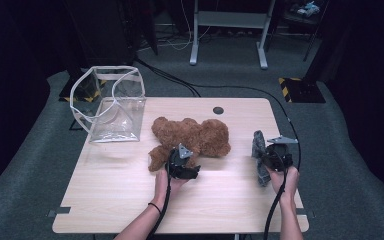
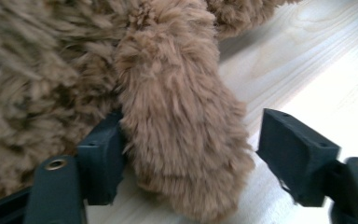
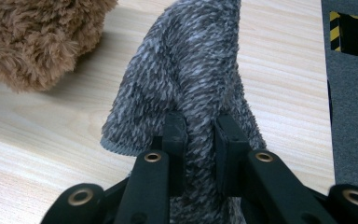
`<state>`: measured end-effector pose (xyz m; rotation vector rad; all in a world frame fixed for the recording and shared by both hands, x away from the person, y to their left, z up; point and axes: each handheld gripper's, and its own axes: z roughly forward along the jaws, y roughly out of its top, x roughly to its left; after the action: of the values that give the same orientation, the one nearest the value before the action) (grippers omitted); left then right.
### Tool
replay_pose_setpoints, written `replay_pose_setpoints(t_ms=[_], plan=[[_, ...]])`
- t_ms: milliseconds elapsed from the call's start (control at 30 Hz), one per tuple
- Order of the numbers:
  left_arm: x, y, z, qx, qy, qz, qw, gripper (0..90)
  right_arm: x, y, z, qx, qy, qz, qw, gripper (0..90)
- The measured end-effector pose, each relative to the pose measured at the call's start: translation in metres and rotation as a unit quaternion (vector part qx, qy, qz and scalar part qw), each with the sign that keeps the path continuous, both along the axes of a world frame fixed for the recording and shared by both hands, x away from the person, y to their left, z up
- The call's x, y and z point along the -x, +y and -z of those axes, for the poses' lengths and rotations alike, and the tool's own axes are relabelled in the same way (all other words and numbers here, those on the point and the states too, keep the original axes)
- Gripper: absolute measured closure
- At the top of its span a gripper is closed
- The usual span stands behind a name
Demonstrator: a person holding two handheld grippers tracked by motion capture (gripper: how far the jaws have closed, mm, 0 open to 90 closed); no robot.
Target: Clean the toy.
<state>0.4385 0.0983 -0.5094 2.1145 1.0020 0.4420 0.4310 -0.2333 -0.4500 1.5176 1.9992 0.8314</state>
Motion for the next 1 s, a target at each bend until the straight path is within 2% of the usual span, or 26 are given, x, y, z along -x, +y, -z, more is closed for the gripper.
replay_pose_setpoints(t_ms=[67, 100, 167, 267, 300, 400, 433, 567, 633, 833, 1000], plan=[[-0.002, 0.0, 0.001, -0.004, 0.001, 0.0, 1.0, 36.5, 0.0, 0.0, 0.0, 0.001, -0.002, -0.002, 1.0, 77.2], [-0.002, -0.002, 0.003, -0.003, 0.0, -0.009, 1.0, 39.5, 0.0, -0.001, 0.0, 0.001, -0.003, -0.001, 1.0, 77.2], [-0.002, 0.0, 0.003, -0.004, -0.004, -0.013, 0.9999, 49.7, 0.0, 0.0, 0.0, 0.0, -0.003, -0.001, 1.0, 77.2], [-0.001, 0.0, 0.002, -0.005, -0.021, -0.013, 0.9997, 61.3, 0.0, 0.0, 0.001, 0.0, -0.003, -0.001, 1.0, 77.2], [0.0, -0.001, 0.002, -0.003, -0.032, -0.012, 0.9994, 64.3, 0.0, 0.0, 0.001, -0.001, -0.002, -0.001, 1.0, 77.1], [0.002, -0.003, -0.003, -0.02, -0.062, 0.005, 0.9979, 70.9, 0.001, -0.001, 0.002, -0.005, -0.002, 0.002, 1.0, 77.1], [0.002, -0.003, -0.006, -0.023, -0.074, 0.012, 0.9969, 72.0, 0.001, -0.001, 0.001, -0.006, -0.002, 0.002, 1.0, 77.1], [-0.001, 0.001, -0.017, -0.026, -0.097, 0.027, 0.9946, 74.0, 0.001, -0.002, 0.001, -0.008, -0.003, 0.004, 1.0, 77.1], [-0.001, 0.003, -0.022, -0.032, -0.117, 0.033, 0.9921, 74.5, 0.001, -0.003, 0.0, -0.008, -0.002, 0.005, 1.0, 77.1], [-0.005, 0.006, -0.039, -0.023, -0.131, 0.044, 0.9902, 75.0, 0.001, -0.001, 0.0, -0.008, -0.003, 0.004, 1.0, 77.1], [-0.009, 0.013, -0.057, 0.007, -0.13, 0.039, 0.9907, 75.0, 0.001, -0.001, -0.002, -0.005, -0.003, 0.005, 1.0, 77.1]])
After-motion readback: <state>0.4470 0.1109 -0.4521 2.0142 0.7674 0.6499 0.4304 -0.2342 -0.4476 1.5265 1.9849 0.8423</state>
